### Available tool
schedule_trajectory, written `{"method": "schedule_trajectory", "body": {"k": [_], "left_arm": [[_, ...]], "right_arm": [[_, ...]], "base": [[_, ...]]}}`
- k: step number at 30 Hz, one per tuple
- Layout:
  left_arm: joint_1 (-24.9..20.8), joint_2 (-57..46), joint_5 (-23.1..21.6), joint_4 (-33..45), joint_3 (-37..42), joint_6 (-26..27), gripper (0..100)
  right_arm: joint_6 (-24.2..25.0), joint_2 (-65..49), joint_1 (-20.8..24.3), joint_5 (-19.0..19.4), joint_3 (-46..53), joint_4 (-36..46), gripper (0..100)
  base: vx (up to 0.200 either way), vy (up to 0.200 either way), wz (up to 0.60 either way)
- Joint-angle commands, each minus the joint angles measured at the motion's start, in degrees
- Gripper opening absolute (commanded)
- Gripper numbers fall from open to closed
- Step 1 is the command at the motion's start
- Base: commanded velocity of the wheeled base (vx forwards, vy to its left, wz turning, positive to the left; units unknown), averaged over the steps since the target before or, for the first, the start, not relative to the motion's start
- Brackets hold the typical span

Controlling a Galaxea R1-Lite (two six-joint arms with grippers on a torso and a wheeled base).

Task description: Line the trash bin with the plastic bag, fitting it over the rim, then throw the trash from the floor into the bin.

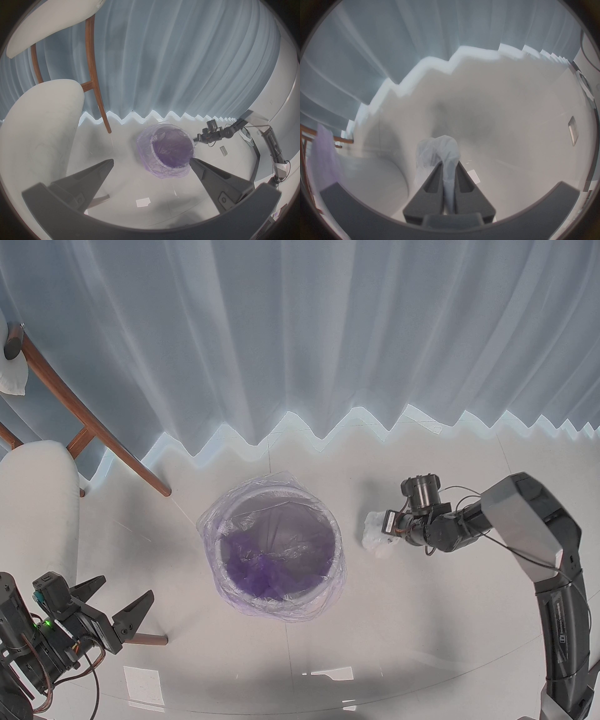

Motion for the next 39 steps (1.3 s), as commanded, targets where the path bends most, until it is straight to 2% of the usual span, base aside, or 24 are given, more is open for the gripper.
{"method": "schedule_trajectory", "body": {"k": [1, 10, 15, 18, 21, 26, 32, 33, 39], "left_arm": [[0.03, -1.55, 0.18, 1.32, 0.99, 0.01, 100], [1.26, -0.93, 0.09, 0.44, 0.99, 0.36, 100], [1.43, -1.02, 0.18, 0.53, 0.99, 0.45, 100], [2.75, -1.02, 0.09, 0.62, 0.99, 0.28, 100], [3.37, -1.37, -0.26, 1.41, 0.99, 0.28, 100], [4.51, -1.20, -0.26, 1.41, 0.99, 0.10, 100], [6.00, -1.20, -0.26, 1.50, 0.99, 0.36, 100], [6.00, -1.20, -0.26, 1.50, 0.99, 0.45, 100], [6.80, -1.11, -0.26, 1.41, 0.99, 0.54, 100]], "right_arm": [[0.62, -19.45, -1.13, 0.35, 9.86, 1.13, 0], [0.09, -36.85, -0.86, 0.35, 25.06, 0.43, 0], [-0.78, -40.81, -0.42, 0.44, 29.19, 0.25, 0], [-1.84, -41.25, 0.63, 1.23, 32.01, -4.06, 0], [-3.07, -40.81, 3.18, 1.23, 36.31, -13.02, 0], [-6.85, -40.11, 8.37, 2.81, 40.18, -18.91, 0], [-11.95, -35.10, 11.00, 2.90, 41.15, -26.82, 0], [-12.91, -33.16, 11.97, 2.99, 41.59, -30.51, 0], [-15.46, -26.84, 16.10, 3.34, 40.97, -38.42, 0]], "base": [[0.000, 0.000, 0.00], [0.000, 0.000, 0.00], [0.000, 0.000, 0.00], [0.000, 0.000, 0.00], [0.000, 0.000, 0.00], [0.000, 0.000, 0.00], [0.000, 0.000, 0.00], [0.000, 0.000, 0.00], [0.000, 0.000, 0.00]]}}
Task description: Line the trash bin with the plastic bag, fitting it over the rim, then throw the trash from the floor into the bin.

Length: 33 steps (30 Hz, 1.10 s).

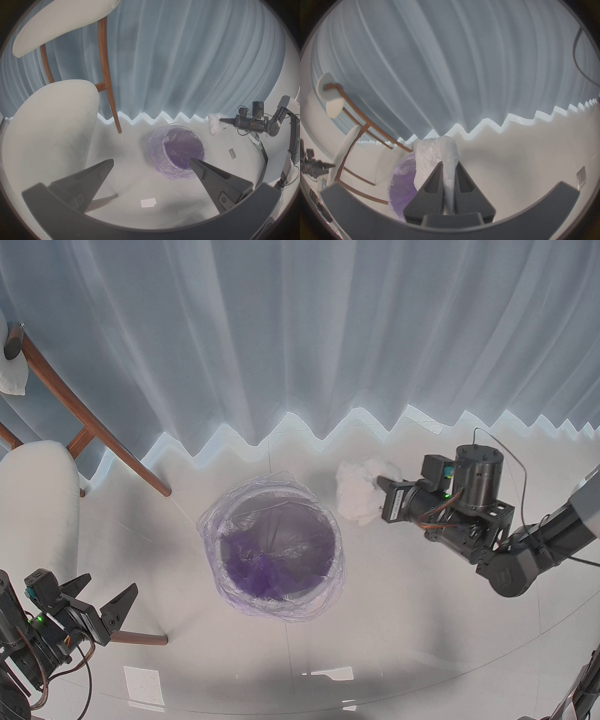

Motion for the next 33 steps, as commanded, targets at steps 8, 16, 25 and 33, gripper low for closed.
{"method": "schedule_trajectory", "body": {"k": [8, 16, 25, 33], "left_arm": [[1.84, 0.27, 0.04, 0.55, 1.01, 0.78, 100], [1.84, 0.36, 0.04, 1.08, 1.01, 1.57, 100], [1.93, 0.45, 0.04, 1.96, 1.01, 1.57, 100], [2.63, 0.27, 0.04, 2.75, 1.01, 1.48, 100]], "right_arm": [[-5.21, 13.50, 8.04, 3.63, -3.00, -7.41, 0], [-5.21, 20.79, 8.83, 3.63, -13.37, -7.49, 0], [-5.21, 27.21, 10.68, 3.37, -17.59, -9.52, 0], [-4.77, 30.81, 10.59, 2.14, -17.94, -9.69, 0]], "base": [[0.000, 0.000, 0.00], [0.000, 0.000, 0.00], [0.000, 0.000, 0.00], [0.000, 0.000, 0.00]]}}
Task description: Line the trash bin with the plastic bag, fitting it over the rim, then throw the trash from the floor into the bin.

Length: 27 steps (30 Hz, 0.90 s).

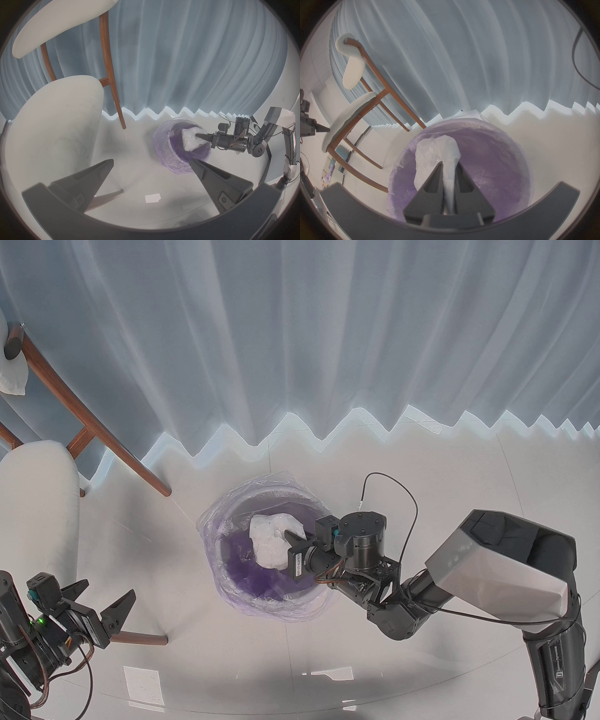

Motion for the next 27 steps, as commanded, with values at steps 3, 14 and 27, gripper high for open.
{"method": "schedule_trajectory", "body": {"k": [3, 14, 27], "left_arm": [[0.77, 0.00, 0.02, 0.00, 1.01, -0.10, 100], [1.03, -0.52, 0.02, -0.08, 1.01, -0.19, 100], [3.67, -1.93, 0.37, -0.61, 1.01, 0.07, 100]], "right_arm": [[-0.05, 4.03, -0.39, 0.03, -0.51, -1.08, 0], [0.22, 5.17, -0.39, -0.06, -1.74, -1.34, 100], [2.42, -3.18, -0.47, -1.55, 0.19, -1.43, 100]], "base": [[0.000, 0.000, 0.00], [0.000, 0.000, 0.00], [0.000, 0.000, 0.00]]}}
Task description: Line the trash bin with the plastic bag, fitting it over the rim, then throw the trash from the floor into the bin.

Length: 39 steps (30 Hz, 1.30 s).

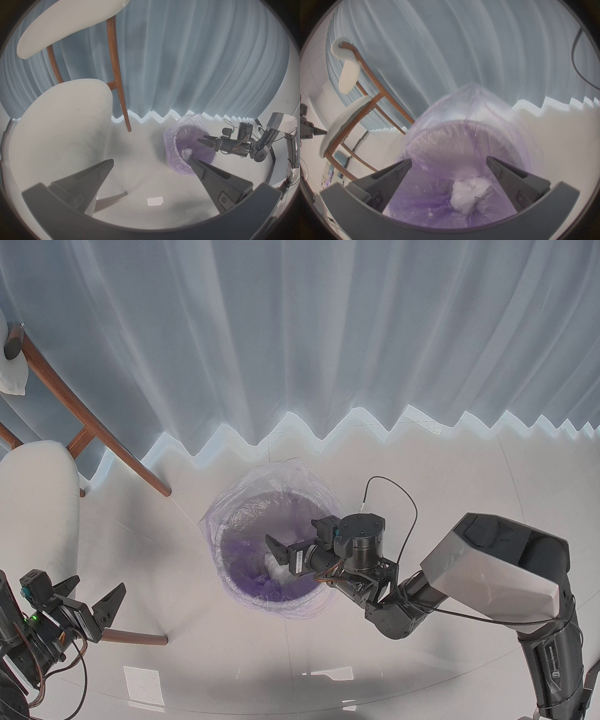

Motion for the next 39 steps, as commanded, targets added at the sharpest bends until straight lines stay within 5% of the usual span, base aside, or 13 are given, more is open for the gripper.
{"method": "schedule_trajectory", "body": {"k": [1, 14, 19, 25, 30, 32, 39], "left_arm": [[0.79, -1.06, 0.15, -0.28, 1.01, 0.03, 100], [3.51, -5.63, 0.41, -0.55, 1.01, 0.03, 100], [4.22, -14.07, 1.91, 0.51, 1.01, 0.03, 100], [4.22, -27.34, 3.14, 7.36, 1.01, -0.06, 100], [2.64, -38.06, 1.64, 16.86, 0.84, -0.06, 100], [1.93, -46.59, -0.11, 26.88, -0.57, -0.06, 100], [1.84, -63.02, -3.81, 45.51, -2.86, 0.29, 100]], "right_arm": [[0.50, -6.49, -0.12, -0.63, 2.79, 0.00, 100], [0.33, -36.37, -11.02, -1.68, 28.54, 0.61, 100], [0.15, -50.87, -19.64, -1.60, 39.53, 2.72, 100], [-1.96, -69.24, -24.73, -1.68, 49.11, 5.01, 100], [-4.24, -83.39, -24.73, -1.68, 51.66, 16.61, 100], [-4.42, -95.08, -24.73, -1.68, 51.75, 30.14, 100], [-9.43, -116.70, -24.73, -1.51, 55.17, 47.99, 100]], "base": [[0.000, 0.000, 0.00], [0.000, 0.000, 0.00], [0.000, 0.000, 0.00], [0.000, 0.000, 0.00], [0.000, 0.000, 0.00], [0.000, 0.000, 0.00], [0.000, 0.000, 0.00]]}}
